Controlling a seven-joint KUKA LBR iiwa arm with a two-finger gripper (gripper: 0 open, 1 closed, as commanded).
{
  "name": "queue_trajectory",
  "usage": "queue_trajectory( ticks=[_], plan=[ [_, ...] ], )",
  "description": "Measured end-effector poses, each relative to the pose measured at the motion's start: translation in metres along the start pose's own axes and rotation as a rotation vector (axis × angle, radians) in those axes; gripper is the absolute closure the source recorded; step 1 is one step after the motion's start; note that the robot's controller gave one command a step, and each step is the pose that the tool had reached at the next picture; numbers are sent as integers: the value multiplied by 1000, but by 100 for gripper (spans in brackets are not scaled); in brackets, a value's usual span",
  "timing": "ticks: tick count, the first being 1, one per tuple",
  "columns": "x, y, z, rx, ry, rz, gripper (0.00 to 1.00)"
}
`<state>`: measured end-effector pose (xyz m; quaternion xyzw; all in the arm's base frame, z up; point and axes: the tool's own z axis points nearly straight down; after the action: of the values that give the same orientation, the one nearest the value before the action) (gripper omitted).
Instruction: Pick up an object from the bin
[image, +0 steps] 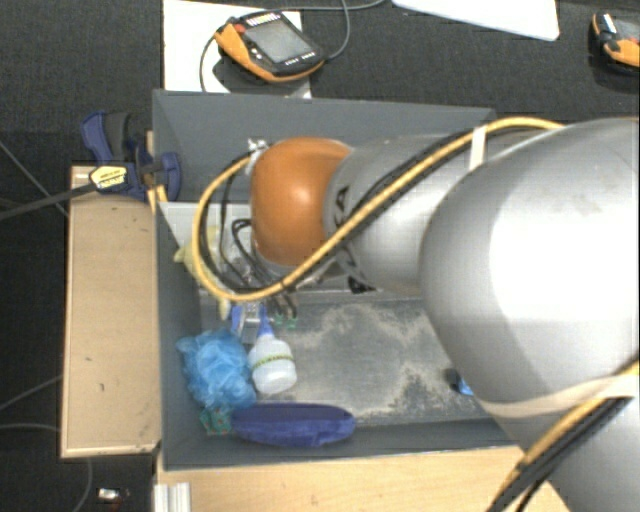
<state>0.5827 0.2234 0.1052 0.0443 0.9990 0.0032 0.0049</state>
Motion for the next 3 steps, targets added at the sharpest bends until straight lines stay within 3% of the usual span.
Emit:
queue_trajectory(
  ticks=[3],
  plan=[
    [-2, 1, -81, -2, -4, -5, 100]
  ],
)
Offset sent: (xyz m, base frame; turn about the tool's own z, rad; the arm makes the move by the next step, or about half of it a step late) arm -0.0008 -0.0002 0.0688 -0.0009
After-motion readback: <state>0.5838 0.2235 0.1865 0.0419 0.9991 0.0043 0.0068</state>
